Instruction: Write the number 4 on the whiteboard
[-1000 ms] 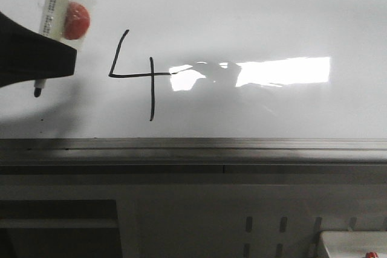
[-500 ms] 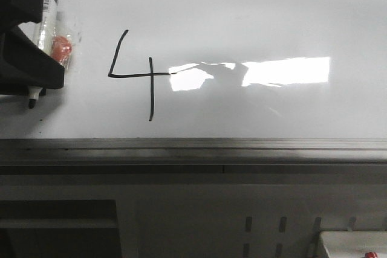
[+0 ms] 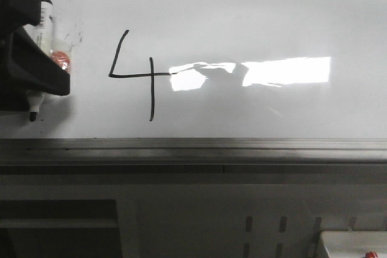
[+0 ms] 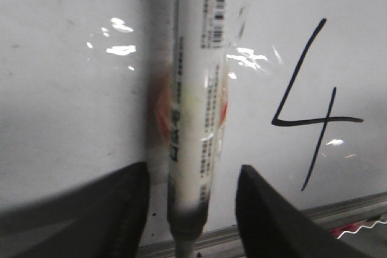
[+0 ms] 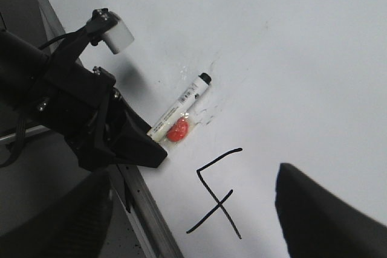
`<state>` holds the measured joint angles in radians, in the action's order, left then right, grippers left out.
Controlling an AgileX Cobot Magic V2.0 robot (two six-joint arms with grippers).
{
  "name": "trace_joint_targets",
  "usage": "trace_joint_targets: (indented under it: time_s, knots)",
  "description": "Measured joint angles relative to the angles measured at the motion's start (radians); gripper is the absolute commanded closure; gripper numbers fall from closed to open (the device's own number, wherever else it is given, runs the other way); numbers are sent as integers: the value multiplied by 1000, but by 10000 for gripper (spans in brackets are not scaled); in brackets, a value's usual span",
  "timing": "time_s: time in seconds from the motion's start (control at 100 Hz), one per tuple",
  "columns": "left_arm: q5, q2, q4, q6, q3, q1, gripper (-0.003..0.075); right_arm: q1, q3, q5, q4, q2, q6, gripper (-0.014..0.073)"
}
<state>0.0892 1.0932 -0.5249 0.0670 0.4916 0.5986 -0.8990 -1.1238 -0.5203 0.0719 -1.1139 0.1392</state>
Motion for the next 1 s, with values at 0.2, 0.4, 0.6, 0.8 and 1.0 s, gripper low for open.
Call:
trace_joint_targets:
  time_s: [0.2,0.4,0.6,0.8,1.0]
  knots:
    - [4,-30,6,0,2,0,261,0,0,-11,0,4,0,219]
    - [42,-193,115,0,2,0,671,0,0,-29,0,59,0,645]
    - [87,-432,231,0,1,0,741,0,84,7,0,210,0,646]
    - [132,-696,443,0,-46,0,740,0,322,145,0,473,0,646]
    - [140,-916,517,0,-201,0,740,0,607,218,0,790,0,646]
